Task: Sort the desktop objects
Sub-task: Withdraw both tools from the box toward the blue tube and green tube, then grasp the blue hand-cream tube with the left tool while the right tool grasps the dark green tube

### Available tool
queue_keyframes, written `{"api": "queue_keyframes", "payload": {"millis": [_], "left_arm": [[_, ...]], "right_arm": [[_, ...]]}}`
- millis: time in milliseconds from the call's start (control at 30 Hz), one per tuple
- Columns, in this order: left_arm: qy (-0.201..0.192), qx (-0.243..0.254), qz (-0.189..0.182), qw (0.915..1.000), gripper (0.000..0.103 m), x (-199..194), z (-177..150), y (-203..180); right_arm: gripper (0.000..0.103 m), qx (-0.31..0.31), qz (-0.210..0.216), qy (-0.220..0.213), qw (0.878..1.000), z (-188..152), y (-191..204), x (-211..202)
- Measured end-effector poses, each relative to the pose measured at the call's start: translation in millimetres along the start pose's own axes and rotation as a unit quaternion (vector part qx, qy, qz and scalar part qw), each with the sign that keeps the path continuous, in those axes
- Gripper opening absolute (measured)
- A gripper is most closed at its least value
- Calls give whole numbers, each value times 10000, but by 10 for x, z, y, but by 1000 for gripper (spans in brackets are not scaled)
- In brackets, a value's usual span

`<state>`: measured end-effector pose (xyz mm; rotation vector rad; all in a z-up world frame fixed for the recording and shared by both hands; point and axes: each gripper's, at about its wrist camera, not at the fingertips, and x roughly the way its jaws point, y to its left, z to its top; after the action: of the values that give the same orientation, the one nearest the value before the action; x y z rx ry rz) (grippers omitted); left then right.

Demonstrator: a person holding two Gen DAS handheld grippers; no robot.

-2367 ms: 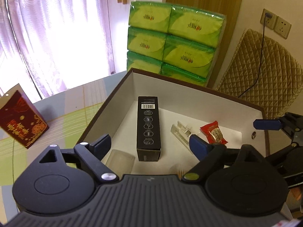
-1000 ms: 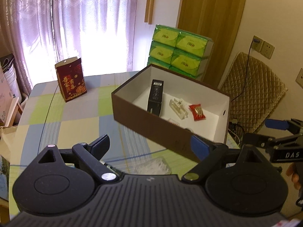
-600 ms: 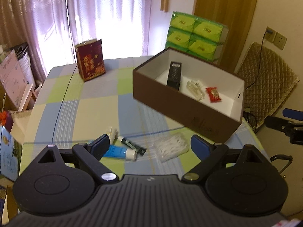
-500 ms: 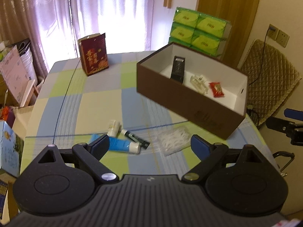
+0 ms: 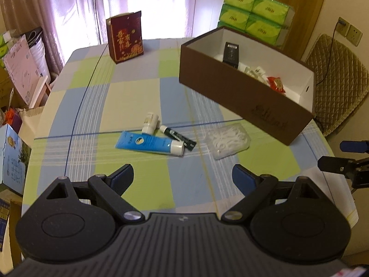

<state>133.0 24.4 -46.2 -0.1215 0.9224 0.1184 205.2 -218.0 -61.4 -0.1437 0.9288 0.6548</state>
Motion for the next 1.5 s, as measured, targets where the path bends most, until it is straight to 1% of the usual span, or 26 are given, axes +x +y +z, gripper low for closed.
{"api": "queue_keyframes", "payload": {"millis": [367,533,767,933,1000,1100,1233,1333,1400,1467,1500], "left_arm": [[321,-152,19,9994,90,279,-58,232],[585,-536,-36,9968,90,515,-31,359],[850,-987,67,9915,90,1028,159,446],[879,-1259,183,9880,90,1361,382,527],[887,-1308,309,9869,90,1488,468,554],[994,-1313,453,9853,90,1699,535,586],[1156,-1235,538,9841,89,1873,484,630],[1207,-1226,471,9840,88,1864,387,737],[1232,-1232,494,9835,87,1833,302,853],[1145,-1177,516,9851,84,1756,228,971],[1131,-1141,521,9856,77,1723,198,1027]], "right_arm": [[101,-66,63,498,9987,-80,161,472],[101,-13,18,628,9980,-77,158,608],[101,255,-262,858,9956,-80,-59,806],[101,455,-410,945,9936,-64,-208,913],[101,532,-421,973,9929,-57,-245,964],[101,582,-375,1015,9924,-39,-238,1038],[101,494,-291,1071,9926,-21,-183,1121],[101,391,-162,1035,9937,3,-111,1165],[101,279,-43,953,9950,35,-37,1192],[101,91,105,823,9965,88,65,1218],[101,-40,192,752,9970,122,129,1232]]}}
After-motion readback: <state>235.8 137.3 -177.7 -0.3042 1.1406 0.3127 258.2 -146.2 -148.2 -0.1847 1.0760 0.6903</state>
